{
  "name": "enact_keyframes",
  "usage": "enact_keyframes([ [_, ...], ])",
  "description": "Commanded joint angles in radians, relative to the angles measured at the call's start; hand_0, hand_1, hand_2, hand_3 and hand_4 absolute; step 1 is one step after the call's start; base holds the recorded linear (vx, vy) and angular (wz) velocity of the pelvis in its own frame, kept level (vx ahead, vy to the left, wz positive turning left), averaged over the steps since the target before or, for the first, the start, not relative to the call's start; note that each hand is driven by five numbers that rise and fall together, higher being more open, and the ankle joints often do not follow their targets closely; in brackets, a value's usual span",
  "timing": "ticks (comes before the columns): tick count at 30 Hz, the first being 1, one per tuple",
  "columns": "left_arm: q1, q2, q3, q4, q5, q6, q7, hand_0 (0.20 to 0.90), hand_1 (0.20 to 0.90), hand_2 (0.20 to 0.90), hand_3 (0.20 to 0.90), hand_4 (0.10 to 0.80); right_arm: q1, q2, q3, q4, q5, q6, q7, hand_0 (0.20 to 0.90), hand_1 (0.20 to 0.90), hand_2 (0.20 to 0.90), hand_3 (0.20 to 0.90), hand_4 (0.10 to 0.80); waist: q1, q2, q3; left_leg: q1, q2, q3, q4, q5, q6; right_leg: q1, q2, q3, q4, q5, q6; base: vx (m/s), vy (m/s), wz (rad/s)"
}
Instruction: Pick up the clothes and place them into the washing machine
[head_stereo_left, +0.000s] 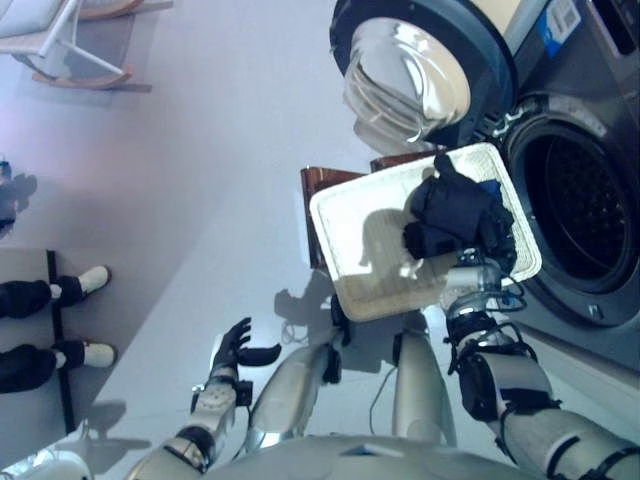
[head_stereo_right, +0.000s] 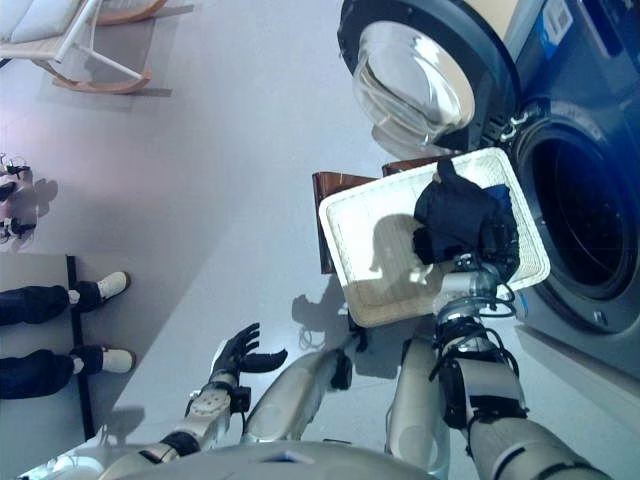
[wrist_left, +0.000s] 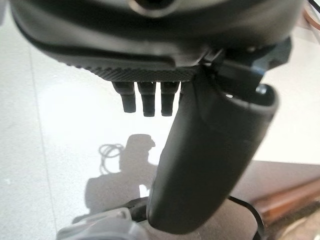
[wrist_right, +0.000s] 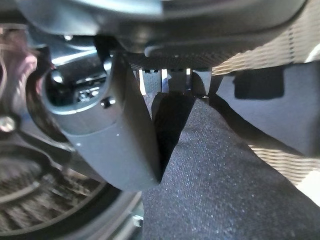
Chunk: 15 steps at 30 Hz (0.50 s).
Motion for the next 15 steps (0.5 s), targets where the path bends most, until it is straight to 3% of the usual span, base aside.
enact_keyframes([
  [1,-0.001,-0.001,0.007,0.017,-0.039,-0.032,0.023,0.9,0.9,0.9,0.9,0.8,-0.081,-0.054,-0.033,-0.163,0.013,-0.124,-0.009,0.3,0.3,0.3,0.3,0.4,-0.007,0.041,0.002,-0.089,-0.019,-0.123,0.006,0.003,-0.019,-0.03,0.038,-0.057,0.221,-0.202,-0.02,-0.009,0.005,0.1],
  [15,-0.042,-0.008,-0.06,-0.018,-0.071,-0.019,0.025,0.9,0.9,0.9,0.9,0.8,-0.292,-0.169,-0.13,-0.194,0.133,-0.266,-0.082,0.3,0.3,0.3,0.3,0.4,-0.006,0.105,0.008,-0.182,-0.026,-0.134,0.054,-0.007,-0.027,-0.121,0.039,-0.054,0.317,-0.251,-0.037,-0.001,-0.002,-0.03],
])
